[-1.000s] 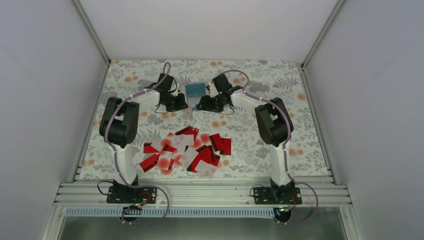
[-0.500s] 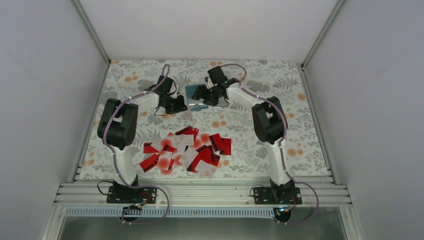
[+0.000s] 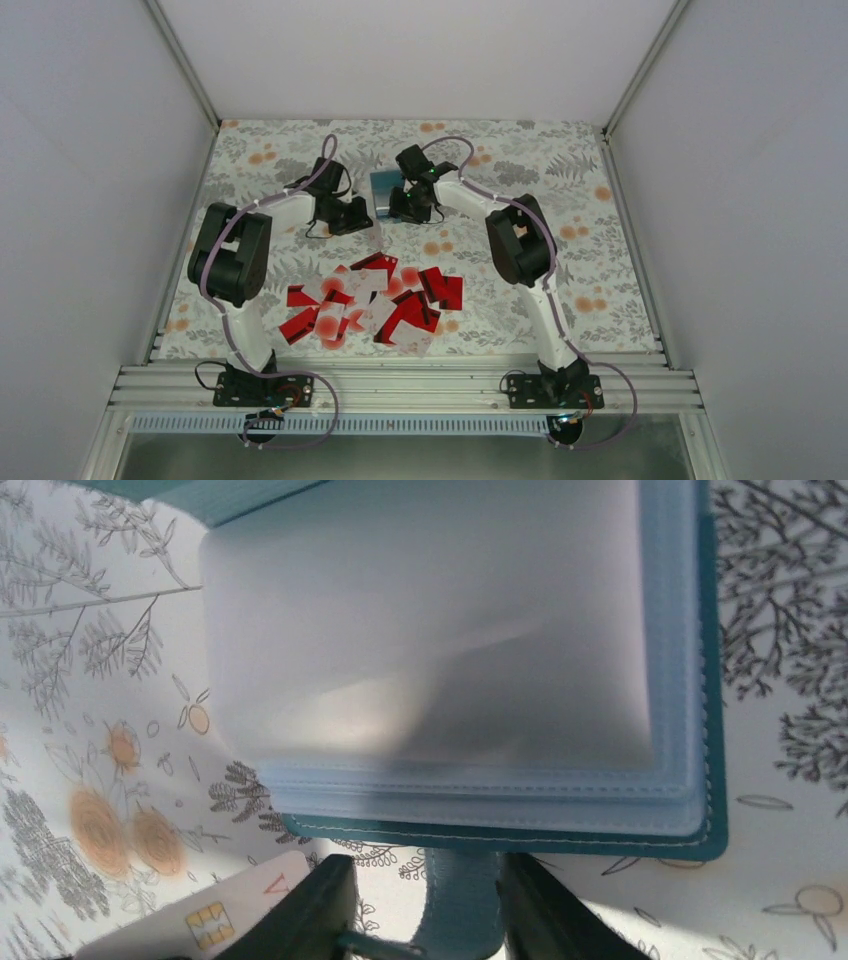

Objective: Put the credit cards into the card holder

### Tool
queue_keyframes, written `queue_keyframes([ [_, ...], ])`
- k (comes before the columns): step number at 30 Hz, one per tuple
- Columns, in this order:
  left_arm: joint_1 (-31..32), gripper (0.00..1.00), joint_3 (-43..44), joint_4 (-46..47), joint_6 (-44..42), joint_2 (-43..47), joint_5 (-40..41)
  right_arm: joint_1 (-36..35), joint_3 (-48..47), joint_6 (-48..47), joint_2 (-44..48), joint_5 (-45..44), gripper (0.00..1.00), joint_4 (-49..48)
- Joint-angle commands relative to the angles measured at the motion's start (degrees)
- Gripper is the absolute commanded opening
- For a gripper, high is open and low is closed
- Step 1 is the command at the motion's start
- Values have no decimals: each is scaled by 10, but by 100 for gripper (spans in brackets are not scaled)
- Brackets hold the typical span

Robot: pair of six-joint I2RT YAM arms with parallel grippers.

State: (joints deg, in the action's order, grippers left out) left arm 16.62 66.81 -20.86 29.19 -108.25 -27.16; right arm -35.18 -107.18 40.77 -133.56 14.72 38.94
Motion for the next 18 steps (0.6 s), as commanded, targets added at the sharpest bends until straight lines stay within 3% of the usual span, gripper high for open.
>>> queue_keyframes([
  [1,3,2,-6,9,-1,18,10,-4,-21,-9,-11,-11,30,10],
  [9,5,2,-4,-1,3,33,13,-4,3,-60,22,-22,5,11],
  [13,9,2,16,-38,-2,69,23,-4,31,-154,45,5,4,9],
  [18,15,2,63,-115,-29,118,46,-4,146,-292,121,33,4,-23],
])
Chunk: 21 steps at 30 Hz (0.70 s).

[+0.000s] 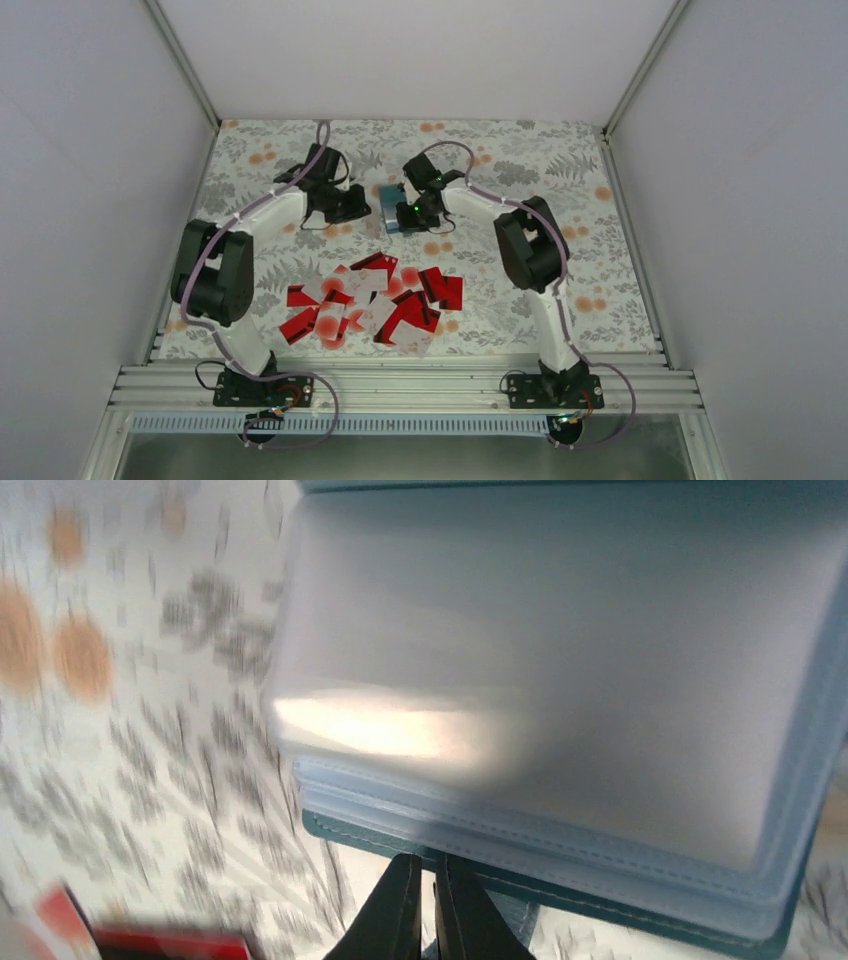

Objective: Put the credit cards into the card holder

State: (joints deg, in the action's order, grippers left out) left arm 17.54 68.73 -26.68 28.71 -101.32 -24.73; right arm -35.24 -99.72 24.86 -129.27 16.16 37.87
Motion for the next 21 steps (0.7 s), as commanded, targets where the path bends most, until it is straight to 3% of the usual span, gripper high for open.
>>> queue_keyframes([
  [1,5,2,49,-67,-28,57,25,-4,94,-154,105,12,4,-18],
  [6,6,2,52,-98,-34,75,44,-4,198,-226,199,-4,6,-45],
  [9,6,2,46,-90,-38,64,53,-3,228,-227,226,-27,14,-28],
  [15,12,2,58,-15,-41,2,46,9,283,-158,259,-52,31,-13],
  [21,15,2,134,10,-53,-100,63,23,318,-88,289,-34,31,-16],
])
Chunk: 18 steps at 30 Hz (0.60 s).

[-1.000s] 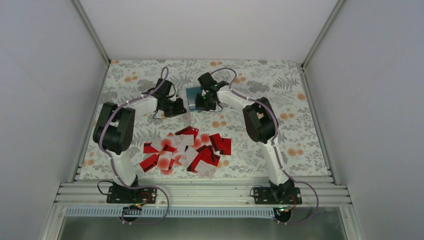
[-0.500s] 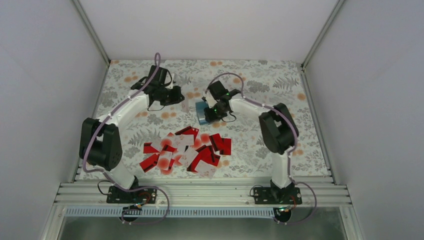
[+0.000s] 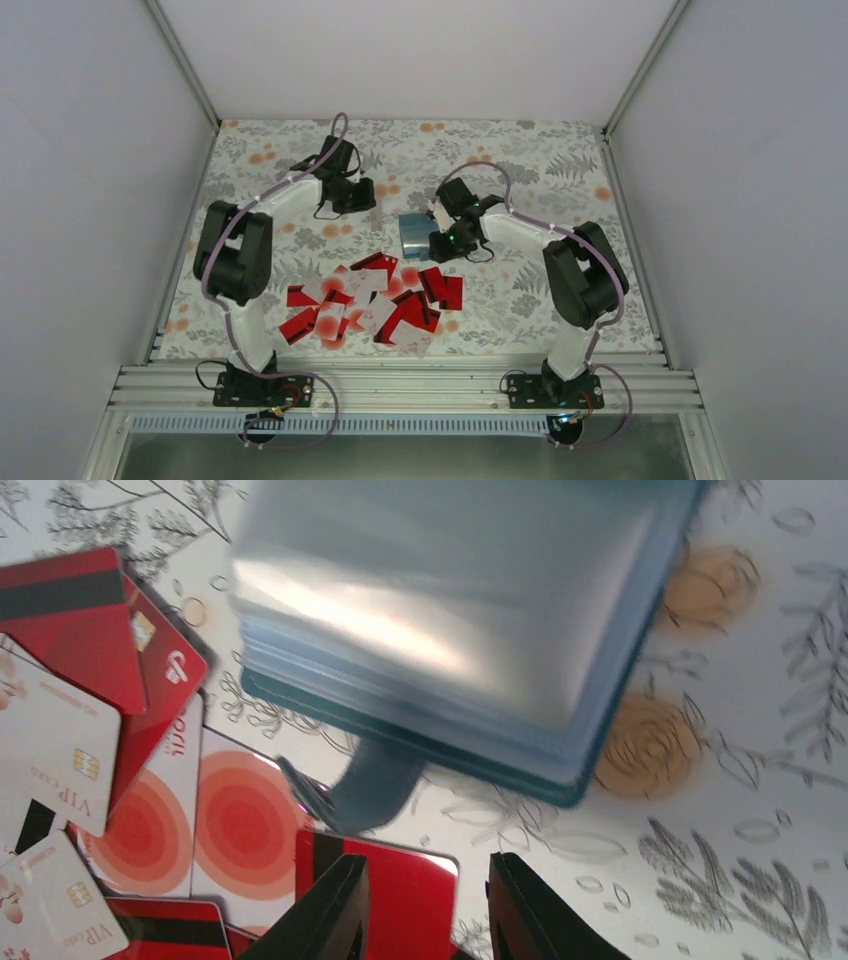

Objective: Put the credit cards into the card holder

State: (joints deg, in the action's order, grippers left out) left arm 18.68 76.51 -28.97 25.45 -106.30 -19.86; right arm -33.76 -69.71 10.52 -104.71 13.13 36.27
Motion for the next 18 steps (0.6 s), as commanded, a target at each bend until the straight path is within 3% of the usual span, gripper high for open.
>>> queue_keyframes([
  [1,3,2,72,34,-22,-69,17,13,27,63,48,-14,30,0],
  [9,24,2,187,26,-33,-158,-12,36,89,98,63,-15,22,-29],
  [18,60,2,169,30,-54,-167,-43,38,92,103,31,10,18,-73],
])
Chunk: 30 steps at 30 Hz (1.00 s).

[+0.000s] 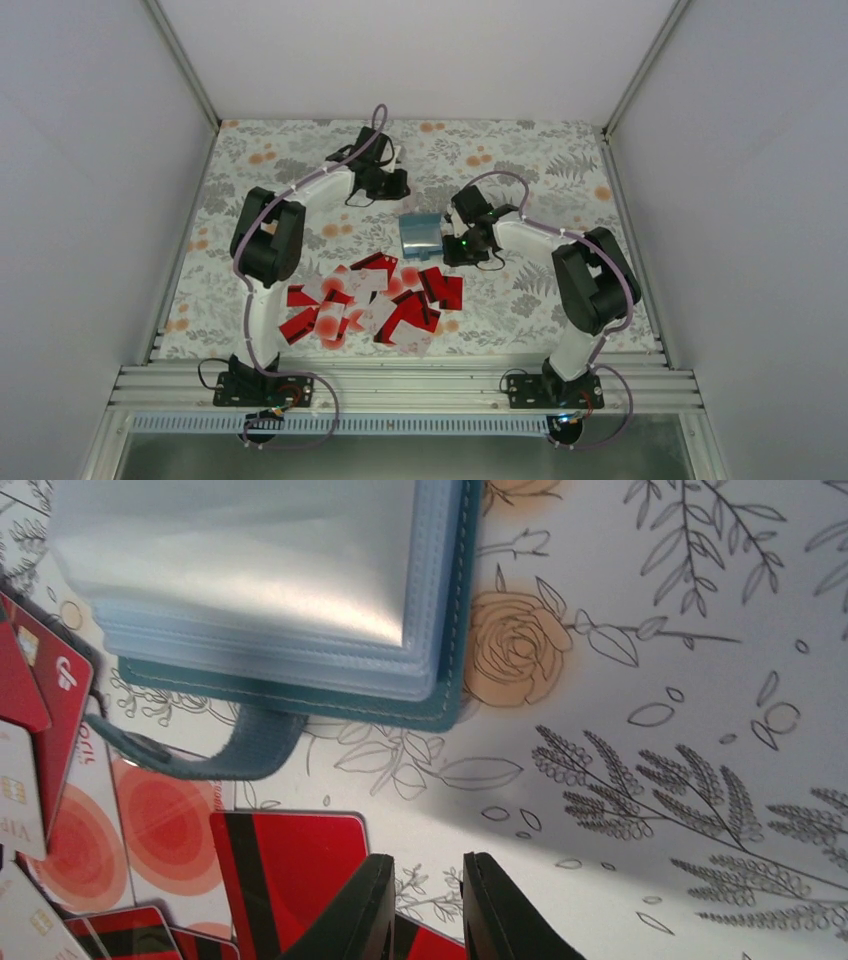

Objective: Put the credit cards into the card holder

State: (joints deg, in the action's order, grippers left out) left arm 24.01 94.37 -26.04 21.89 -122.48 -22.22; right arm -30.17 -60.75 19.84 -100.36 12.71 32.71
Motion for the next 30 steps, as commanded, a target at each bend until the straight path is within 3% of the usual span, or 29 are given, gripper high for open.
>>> queue_keyframes([
  [1,8,2,-16,-1,-19,0,-18,3,2,11,-15,18,18,-44],
  [19,26,2,-293,67,50,183,-24,31,-109,-18,-138,25,18,-75],
  [30,36,2,-340,40,74,256,0,51,-197,-44,-151,7,21,-46],
])
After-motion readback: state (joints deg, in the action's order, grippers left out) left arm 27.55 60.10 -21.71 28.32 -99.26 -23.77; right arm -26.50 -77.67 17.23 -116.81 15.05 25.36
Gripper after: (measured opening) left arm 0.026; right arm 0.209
